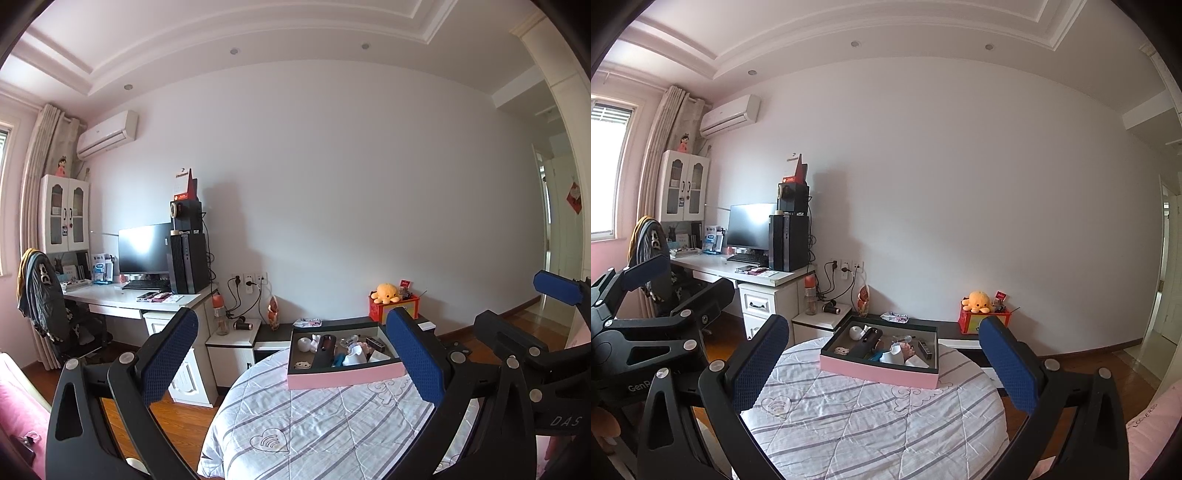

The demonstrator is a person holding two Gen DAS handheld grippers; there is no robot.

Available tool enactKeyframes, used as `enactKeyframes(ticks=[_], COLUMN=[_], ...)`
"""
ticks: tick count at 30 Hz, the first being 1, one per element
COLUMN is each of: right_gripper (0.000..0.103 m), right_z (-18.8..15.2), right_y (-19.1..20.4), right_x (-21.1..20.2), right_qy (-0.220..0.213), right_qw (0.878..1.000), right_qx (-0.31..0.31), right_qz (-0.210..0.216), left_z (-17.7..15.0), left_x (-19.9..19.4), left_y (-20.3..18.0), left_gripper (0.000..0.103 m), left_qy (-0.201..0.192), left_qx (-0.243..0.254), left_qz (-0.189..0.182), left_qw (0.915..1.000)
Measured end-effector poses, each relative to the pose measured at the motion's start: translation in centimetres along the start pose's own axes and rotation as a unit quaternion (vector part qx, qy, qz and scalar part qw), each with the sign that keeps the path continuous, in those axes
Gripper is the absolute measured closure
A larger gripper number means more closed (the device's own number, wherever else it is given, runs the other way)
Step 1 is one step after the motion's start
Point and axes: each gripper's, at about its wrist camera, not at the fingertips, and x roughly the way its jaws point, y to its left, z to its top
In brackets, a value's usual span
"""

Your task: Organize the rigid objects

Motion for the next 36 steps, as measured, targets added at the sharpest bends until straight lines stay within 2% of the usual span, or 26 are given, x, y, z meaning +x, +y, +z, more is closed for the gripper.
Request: enactKeyframes(ticks=[11, 36], right_gripper=[0.000, 0.000], right_z=[0.17, 0.63], right_y=[0.09, 0.20], right_x=[-0.34, -0.85], right_qy=[-0.006, -0.009], right_qw=[1.000, 1.000], right_qx=[-0.001, -0.006], right_qz=[-0.001, -0.003], left_z=[0.39, 0.10], left_x=[-0.35, 0.14], left_y=[-0.09, -0.29], left_gripper=[0.000, 0.000], left_qy=[-0.016, -0.018], left_qx=[0.000, 0.002], left_qz=[0.004, 0.007], left_qw=[0.9999, 0.9998])
